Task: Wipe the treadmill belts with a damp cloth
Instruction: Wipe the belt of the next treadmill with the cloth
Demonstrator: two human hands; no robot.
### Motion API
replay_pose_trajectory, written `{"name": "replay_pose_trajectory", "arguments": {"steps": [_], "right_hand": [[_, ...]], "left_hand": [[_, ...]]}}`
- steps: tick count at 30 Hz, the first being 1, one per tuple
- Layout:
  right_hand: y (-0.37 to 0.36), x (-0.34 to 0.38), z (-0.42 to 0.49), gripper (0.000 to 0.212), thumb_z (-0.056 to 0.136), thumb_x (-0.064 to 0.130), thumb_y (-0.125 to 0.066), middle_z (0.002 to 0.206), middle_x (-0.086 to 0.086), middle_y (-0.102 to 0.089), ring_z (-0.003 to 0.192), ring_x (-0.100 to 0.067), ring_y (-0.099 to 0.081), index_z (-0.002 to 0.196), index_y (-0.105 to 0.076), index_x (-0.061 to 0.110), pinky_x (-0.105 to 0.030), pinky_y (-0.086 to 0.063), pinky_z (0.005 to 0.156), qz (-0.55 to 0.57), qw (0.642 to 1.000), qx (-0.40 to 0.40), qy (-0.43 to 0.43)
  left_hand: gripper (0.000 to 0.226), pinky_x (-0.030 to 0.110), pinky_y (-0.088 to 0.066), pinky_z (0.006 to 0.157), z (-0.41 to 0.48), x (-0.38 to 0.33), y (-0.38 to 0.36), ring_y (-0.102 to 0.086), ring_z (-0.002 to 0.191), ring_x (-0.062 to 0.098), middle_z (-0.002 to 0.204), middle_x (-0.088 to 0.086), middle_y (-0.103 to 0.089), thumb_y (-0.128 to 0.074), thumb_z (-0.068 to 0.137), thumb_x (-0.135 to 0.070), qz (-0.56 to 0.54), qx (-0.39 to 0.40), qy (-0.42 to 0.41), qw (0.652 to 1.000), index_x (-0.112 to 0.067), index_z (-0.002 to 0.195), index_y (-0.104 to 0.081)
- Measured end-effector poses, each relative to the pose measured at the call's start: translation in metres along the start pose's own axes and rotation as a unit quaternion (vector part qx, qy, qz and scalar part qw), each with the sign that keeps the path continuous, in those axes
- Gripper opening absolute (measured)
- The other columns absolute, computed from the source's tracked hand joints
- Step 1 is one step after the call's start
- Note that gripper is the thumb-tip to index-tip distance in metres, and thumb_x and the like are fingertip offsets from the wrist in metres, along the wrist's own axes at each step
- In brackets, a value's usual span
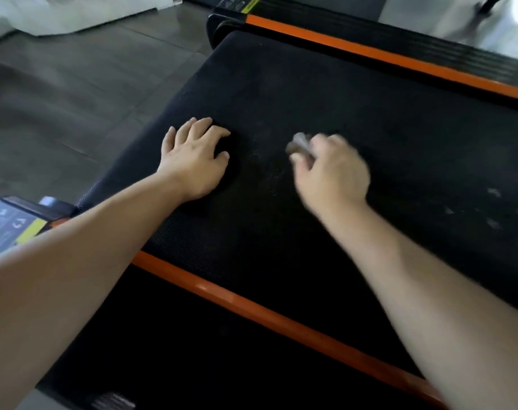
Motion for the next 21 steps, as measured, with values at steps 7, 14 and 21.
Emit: {"name": "replay_pose_trajectory", "arguments": {"steps": [7,14,21], "right_hand": [[-0.005,-0.033,0.037,0.033,0.092,0.051,-0.058,0.093,-0.008,-0.06,0.087,-0.035,-0.061,0.089,-0.062,0.019,-0.039,-0.044,0.066,-0.023,1.0,0.009,0.02],[-0.018,0.009,0.015,0.028,0.088,0.047,-0.067,0.089,-0.005,-0.054,0.081,-0.03,-0.057,0.084,-0.06,0.02,-0.037,-0.042,0.066,0.057,0.996,0.03,0.068],[-0.013,-0.058,0.096,0.041,0.091,0.056,-0.057,0.111,-0.009,-0.057,0.104,-0.032,-0.06,0.11,-0.069,0.022,-0.048,-0.051,0.09,-0.03,0.996,-0.01,-0.082]], "left_hand": [[0.057,0.058,0.015,0.124,0.034,-0.022,-0.009,0.009,0.16,0.022,0.173,0.006,-0.005,-0.035,0.106,-0.046,0.025,0.019,-0.027,0.999,-0.034,0.16,-0.024],[0.057,0.055,0.013,0.125,0.035,-0.022,-0.014,0.008,0.16,0.022,0.174,0.006,-0.004,-0.034,0.106,-0.044,0.037,-0.006,-0.031,0.999,-0.032,0.161,-0.026],[0.054,0.053,0.013,0.126,0.033,-0.022,-0.014,0.007,0.16,0.023,0.174,0.007,-0.006,-0.033,0.107,-0.044,0.025,-0.014,-0.043,0.999,-0.031,0.158,-0.03]]}}
Point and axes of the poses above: each hand's wrist, its own z-axis towards the middle knuckle, its own y-axis out of the back of the hand, x = y × z, the point moved 3 cm from there along z, towards the middle knuckle
